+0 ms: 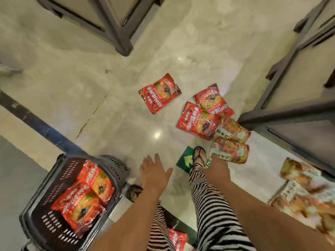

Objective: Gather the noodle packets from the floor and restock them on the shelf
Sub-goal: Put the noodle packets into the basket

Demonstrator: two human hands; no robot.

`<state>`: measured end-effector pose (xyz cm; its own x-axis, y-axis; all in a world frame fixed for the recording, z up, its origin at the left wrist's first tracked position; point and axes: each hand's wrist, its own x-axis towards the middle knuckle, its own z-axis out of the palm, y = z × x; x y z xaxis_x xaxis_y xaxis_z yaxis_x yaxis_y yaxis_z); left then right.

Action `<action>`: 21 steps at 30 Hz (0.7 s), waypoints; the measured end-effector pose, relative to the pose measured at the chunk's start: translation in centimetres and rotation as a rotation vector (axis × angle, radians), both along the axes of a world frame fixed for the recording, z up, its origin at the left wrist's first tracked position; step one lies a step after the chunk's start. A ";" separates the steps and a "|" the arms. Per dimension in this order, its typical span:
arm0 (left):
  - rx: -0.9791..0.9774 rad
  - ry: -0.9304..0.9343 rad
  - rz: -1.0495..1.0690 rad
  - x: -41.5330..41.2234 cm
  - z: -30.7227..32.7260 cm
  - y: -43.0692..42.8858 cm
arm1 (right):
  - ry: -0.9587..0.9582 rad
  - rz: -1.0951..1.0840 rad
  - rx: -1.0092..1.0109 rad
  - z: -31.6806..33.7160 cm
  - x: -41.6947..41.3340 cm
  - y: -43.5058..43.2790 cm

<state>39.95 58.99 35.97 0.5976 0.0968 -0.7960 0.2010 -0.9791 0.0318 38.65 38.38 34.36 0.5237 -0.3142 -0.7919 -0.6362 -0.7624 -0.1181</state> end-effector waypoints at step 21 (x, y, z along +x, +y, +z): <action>0.031 -0.189 -0.154 19.9 -40.9 -10.2 | -0.117 0.252 0.047 -38.7 19.5 -13.1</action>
